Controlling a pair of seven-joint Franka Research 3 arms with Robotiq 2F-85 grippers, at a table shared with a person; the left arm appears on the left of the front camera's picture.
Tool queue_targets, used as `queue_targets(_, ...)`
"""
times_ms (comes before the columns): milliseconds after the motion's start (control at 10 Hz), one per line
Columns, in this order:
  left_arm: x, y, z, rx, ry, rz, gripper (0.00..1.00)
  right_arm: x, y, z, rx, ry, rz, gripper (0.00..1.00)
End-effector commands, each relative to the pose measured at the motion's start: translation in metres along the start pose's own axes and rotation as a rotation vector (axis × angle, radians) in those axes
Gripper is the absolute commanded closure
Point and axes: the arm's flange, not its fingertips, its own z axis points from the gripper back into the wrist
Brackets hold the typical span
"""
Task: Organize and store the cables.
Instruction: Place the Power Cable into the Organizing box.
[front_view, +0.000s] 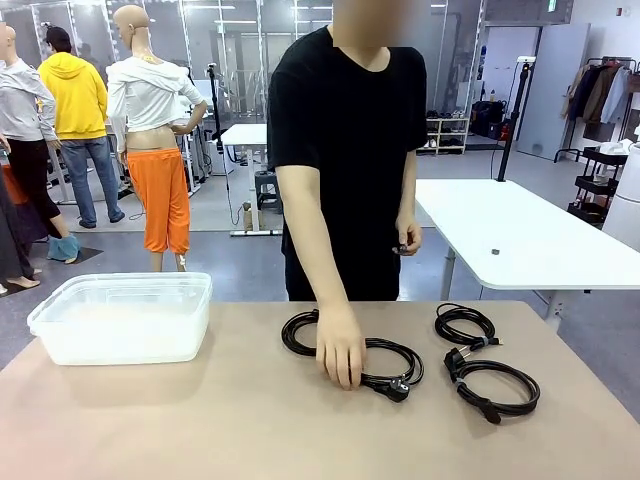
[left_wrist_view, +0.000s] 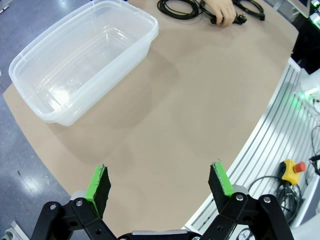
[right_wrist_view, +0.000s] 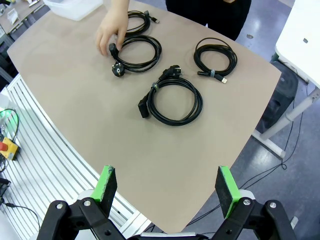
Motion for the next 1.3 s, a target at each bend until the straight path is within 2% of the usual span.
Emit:
queue_targets(0, 0.0, 0.0, 0.0, -0.005, -0.008, -0.005, 0.0, -0.001, 0.0, 0.001, 0.003, -0.002, 0.015, 0.0)
queue_targets(800, 0.0, 0.0, 0.0, -0.005, -0.008, -0.005, 0.0, 0.0, 0.0, 0.0, 0.0, 0.0, 0.001, 0.0)
queue_targets(1200, 0.0, 0.0, 0.0, -0.005, -0.008, -0.005, 0.0, 0.069, 0.024, -0.036, -0.007, 0.219, -0.046, 0.0)
